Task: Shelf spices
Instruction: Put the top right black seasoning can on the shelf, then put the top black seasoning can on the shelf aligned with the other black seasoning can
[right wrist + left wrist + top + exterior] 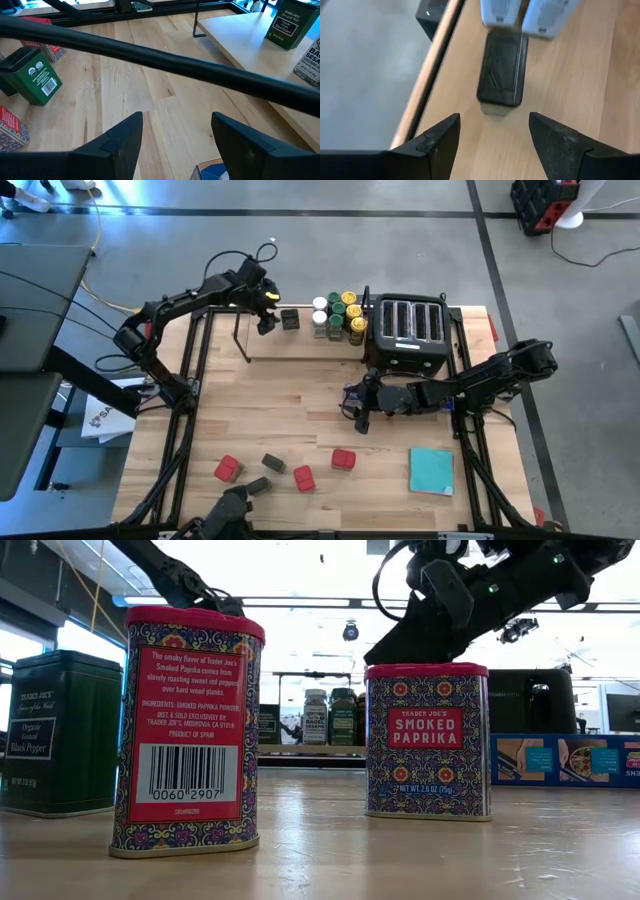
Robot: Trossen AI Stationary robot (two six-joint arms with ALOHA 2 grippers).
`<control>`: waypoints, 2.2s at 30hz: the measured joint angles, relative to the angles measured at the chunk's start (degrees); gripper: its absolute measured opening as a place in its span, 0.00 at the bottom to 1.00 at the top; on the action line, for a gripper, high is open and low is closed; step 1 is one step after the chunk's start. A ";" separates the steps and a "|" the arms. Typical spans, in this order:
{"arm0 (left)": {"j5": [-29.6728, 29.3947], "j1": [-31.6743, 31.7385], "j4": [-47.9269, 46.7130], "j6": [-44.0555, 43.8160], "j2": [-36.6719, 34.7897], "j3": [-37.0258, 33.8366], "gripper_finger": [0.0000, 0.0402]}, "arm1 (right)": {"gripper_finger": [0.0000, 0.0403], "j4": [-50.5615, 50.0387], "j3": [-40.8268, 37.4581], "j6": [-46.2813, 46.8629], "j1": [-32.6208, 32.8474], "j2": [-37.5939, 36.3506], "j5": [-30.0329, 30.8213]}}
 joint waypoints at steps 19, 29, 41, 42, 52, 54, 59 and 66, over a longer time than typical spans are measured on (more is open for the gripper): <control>-3.22 -2.38 6.91 -3.05 7.09 -0.04 0.41 | 0.57 0.07 0.00 0.00 0.00 0.00 0.00; -3.19 -3.70 12.17 -4.05 9.31 0.07 0.33 | 0.57 0.39 0.00 0.00 0.00 0.02 0.00; -4.95 -4.68 15.26 -3.34 9.52 0.00 0.34 | 0.57 0.37 0.00 -0.02 0.00 0.00 0.02; -4.95 -4.68 15.30 -2.64 9.52 0.00 0.36 | 0.57 0.37 0.00 -0.02 0.00 0.00 0.02; -4.62 -4.63 19.53 -2.95 9.52 -0.04 0.55 | 0.57 0.37 0.00 -0.01 0.00 0.00 0.02; -4.64 -4.63 19.42 -2.73 9.44 -0.04 0.57 | 0.57 0.37 0.00 0.00 0.00 0.00 0.02; -4.80 -4.61 17.55 -1.84 6.93 -0.04 0.59 | 0.57 0.35 0.00 0.00 0.00 0.00 0.02; -7.33 -4.87 4.13 -0.83 -3.44 -0.04 0.60 | 0.57 0.35 0.00 0.00 0.01 0.00 0.02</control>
